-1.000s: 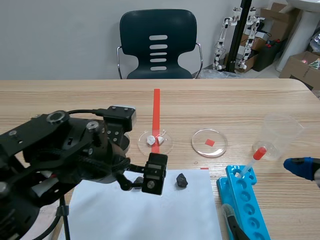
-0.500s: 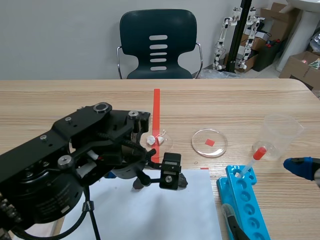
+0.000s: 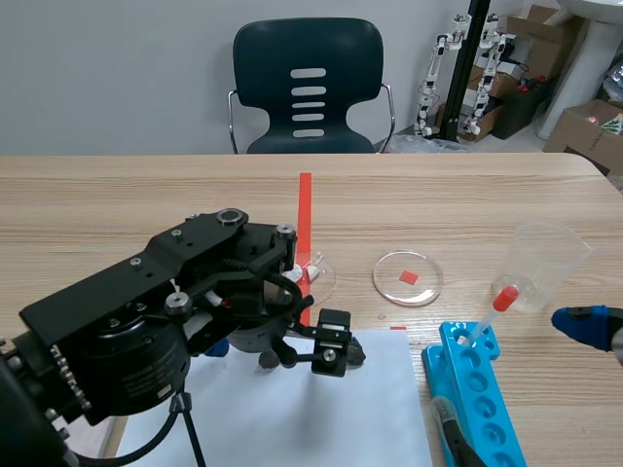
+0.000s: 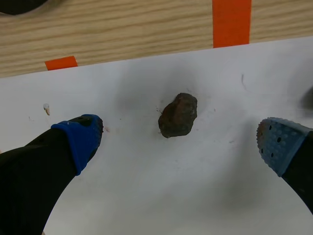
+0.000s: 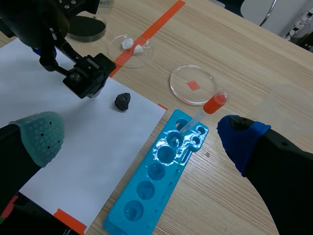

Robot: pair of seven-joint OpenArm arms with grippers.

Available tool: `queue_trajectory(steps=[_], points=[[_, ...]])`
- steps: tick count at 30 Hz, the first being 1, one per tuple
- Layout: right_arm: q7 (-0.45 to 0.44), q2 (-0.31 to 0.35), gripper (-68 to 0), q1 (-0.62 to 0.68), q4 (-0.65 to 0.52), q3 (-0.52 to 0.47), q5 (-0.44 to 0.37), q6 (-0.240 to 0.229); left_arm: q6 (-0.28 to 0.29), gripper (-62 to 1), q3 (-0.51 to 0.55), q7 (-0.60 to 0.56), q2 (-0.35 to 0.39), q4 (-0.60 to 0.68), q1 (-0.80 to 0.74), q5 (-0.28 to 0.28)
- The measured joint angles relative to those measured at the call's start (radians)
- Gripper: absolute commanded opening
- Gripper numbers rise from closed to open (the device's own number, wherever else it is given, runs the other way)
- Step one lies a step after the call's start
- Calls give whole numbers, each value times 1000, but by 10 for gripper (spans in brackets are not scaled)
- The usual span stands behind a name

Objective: Pick up the middle mineral with the left hand

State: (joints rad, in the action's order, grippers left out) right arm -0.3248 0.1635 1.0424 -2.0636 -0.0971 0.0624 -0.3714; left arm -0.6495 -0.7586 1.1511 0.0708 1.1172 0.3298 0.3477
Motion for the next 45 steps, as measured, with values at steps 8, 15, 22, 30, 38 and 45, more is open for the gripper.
queue_trajectory(steps=[8,15,22,30,38,45], points=[[0,0,4,0,0,0,0,0,14,14,0,-4,-10,-31,15,-11],[0,0,4,0,0,0,0,0,14,14,0,-8,-10,-31,16,-10],[0,0,4,0,0,0,0,0,17,-59,0,-26,-21,-57,17,1],[0,0,4,0,0,0,0,0,22,-59,0,-33,-32,-57,17,1],[0,0,4,0,0,0,0,0,22,-232,0,-26,-32,-57,17,1],[0,0,4,0,0,0,0,0,22,-368,0,-26,-32,-57,17,1]])
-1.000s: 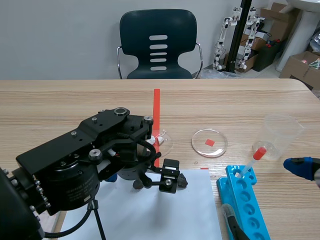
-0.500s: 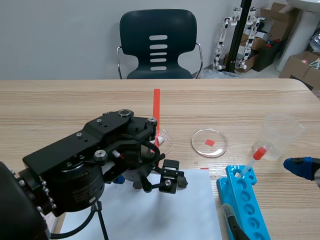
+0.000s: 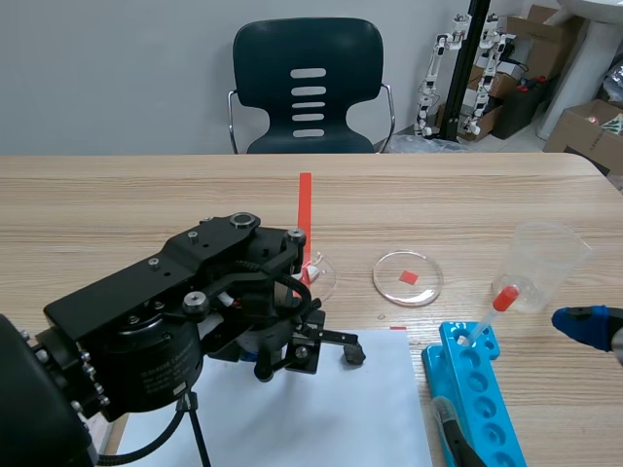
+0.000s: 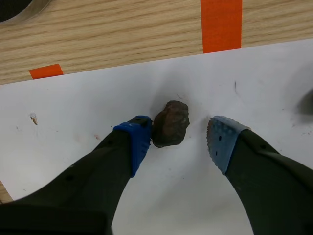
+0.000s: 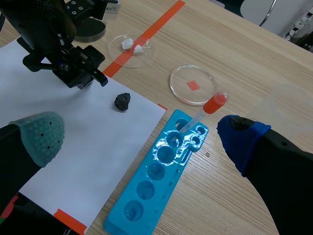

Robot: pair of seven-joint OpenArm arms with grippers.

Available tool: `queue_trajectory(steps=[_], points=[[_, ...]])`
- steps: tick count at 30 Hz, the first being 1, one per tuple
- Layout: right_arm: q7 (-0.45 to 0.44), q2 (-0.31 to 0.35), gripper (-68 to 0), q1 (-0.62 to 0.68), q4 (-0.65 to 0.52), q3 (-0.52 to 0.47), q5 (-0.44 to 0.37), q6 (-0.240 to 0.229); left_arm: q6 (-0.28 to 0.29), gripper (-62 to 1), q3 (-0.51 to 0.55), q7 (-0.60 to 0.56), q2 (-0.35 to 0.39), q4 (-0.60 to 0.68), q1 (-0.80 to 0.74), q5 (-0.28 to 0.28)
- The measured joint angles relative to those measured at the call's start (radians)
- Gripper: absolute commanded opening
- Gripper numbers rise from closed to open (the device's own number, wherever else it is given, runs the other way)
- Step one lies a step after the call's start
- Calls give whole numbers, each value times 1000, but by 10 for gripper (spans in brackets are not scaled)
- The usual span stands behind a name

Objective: Pick up the middle mineral with the left hand

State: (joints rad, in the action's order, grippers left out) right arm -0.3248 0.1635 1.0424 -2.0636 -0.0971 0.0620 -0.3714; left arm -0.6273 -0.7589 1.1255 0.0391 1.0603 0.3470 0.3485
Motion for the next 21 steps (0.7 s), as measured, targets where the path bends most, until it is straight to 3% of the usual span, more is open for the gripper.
queue_trajectory(steps=[8,18,21], points=[[0,0,4,0,0,0,0,0,0,-492,0,0,0,0,0,0],[0,0,4,0,0,0,0,0,0,-496,0,0,0,0,0,0],[0,0,4,0,0,0,0,0,0,-496,0,0,0,2,0,-29]])
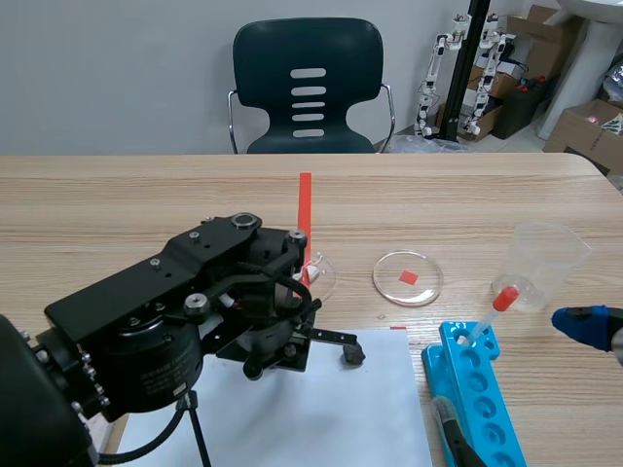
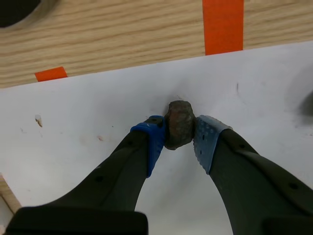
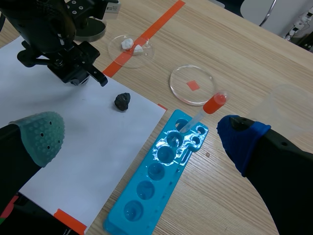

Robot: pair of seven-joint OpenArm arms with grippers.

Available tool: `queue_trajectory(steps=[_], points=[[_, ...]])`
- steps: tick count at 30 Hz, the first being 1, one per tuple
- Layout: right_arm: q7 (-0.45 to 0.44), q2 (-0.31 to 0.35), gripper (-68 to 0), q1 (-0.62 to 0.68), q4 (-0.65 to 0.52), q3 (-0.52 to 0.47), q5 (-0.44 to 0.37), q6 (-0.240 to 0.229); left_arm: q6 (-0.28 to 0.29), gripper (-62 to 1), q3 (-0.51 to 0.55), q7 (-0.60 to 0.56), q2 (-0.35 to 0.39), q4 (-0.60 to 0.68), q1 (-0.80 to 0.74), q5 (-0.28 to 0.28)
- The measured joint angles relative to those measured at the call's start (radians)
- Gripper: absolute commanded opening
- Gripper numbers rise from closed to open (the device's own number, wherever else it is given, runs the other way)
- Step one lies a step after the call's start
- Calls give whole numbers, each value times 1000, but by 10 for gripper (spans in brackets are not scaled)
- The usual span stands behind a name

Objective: Pick up the middle mineral with the left hand

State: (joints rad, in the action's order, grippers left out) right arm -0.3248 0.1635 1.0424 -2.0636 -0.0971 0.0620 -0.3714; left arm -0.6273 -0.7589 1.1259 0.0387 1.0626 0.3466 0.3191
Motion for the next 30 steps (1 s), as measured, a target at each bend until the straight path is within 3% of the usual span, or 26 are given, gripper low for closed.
queue_trajectory(steps=[5,12,19,25,30], points=[[0,0,4,0,0,0,0,0,0,-496,0,-10,21,82,-6,-39],[0,0,4,0,0,0,0,0,0,-496,2,-225,111,315,-72,-48],[0,0,4,0,0,0,0,0,19,-496,9,-463,247,466,-200,-46],[0,0,4,0,0,0,0,1,302,-496,97,-652,336,552,-301,-46],[0,0,4,0,0,0,0,0,566,-496,197,-893,389,581,-418,-51]])
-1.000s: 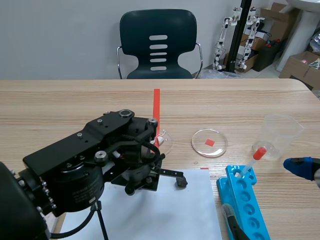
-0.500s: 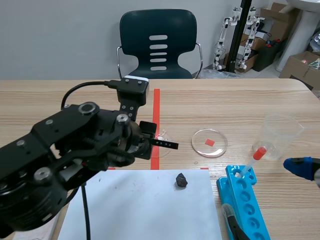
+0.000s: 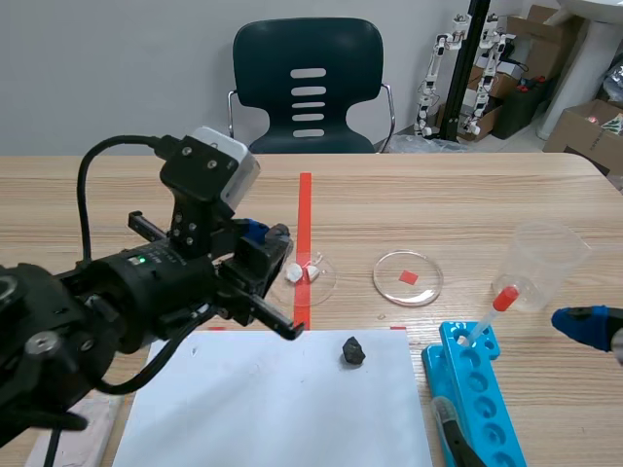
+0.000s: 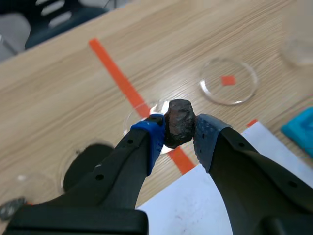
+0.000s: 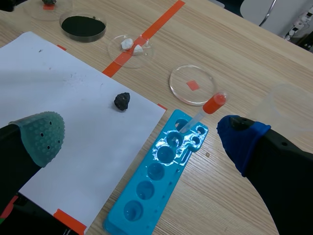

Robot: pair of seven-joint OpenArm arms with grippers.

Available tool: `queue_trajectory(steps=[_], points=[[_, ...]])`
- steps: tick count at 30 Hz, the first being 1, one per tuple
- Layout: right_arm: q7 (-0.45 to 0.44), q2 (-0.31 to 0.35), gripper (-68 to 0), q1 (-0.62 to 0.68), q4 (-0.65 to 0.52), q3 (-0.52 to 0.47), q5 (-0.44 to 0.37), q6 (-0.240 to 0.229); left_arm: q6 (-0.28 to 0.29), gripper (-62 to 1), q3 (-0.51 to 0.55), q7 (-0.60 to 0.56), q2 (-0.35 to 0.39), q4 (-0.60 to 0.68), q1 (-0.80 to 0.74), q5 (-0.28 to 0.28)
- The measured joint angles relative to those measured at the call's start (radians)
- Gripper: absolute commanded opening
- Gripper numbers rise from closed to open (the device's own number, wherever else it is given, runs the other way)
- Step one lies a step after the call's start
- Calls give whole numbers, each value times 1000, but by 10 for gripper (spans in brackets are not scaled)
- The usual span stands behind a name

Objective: Pick up the middle mineral with the left hand

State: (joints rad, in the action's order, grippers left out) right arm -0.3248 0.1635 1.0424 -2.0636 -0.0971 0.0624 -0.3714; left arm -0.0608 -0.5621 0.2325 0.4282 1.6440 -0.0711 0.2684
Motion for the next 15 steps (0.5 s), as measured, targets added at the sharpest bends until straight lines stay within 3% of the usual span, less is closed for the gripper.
queue_trajectory(steps=[3,6,15], points=[[0,0,4,0,0,0,0,0,145,-496,67,-145,23,6,-75,-3],[0,0,4,0,0,0,0,0,230,-496,120,-248,51,16,-135,-6],[0,0,4,0,0,0,0,0,245,-496,220,-497,147,96,-302,-6]])
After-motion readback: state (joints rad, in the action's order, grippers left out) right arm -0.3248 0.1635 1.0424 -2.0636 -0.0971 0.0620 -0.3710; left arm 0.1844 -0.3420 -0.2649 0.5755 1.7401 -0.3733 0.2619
